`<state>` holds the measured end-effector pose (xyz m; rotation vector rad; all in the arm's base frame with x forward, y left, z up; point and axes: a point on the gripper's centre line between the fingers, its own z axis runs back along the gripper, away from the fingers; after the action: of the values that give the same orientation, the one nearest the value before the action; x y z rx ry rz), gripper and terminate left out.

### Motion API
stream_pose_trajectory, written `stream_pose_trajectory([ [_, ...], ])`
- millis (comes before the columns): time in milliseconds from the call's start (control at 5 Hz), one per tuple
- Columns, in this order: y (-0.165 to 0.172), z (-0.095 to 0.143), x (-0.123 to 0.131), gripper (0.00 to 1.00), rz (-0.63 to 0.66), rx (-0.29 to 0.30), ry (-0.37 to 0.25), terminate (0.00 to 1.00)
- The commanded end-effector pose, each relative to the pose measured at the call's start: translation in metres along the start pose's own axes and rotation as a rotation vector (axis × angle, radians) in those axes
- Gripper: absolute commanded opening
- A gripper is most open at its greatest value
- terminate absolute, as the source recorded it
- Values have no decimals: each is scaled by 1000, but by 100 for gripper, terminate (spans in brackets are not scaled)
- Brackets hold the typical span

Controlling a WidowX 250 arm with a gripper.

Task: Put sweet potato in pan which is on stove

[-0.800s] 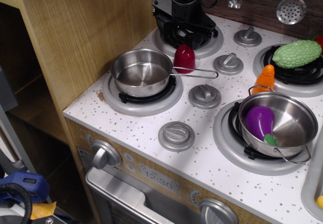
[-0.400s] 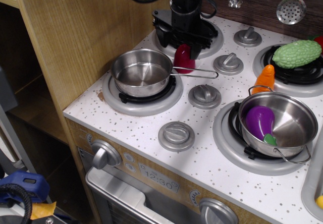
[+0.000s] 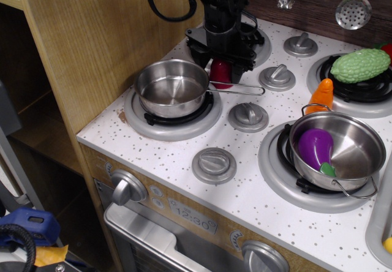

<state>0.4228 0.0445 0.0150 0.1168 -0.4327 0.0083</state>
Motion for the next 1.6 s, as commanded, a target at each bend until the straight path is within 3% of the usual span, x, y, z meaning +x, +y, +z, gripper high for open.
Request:
stream_pose_trajectory([
  [0,11,3,9,100,4,5,-61,0],
  [200,13,11,19,0,-14,25,-74,0],
  [600,22,65,46,0,-75,161,-94,0],
  [800,28,87,43,0,-72,213,-86,0],
  [1400,36,118,-21,0,64,271,-41,0],
])
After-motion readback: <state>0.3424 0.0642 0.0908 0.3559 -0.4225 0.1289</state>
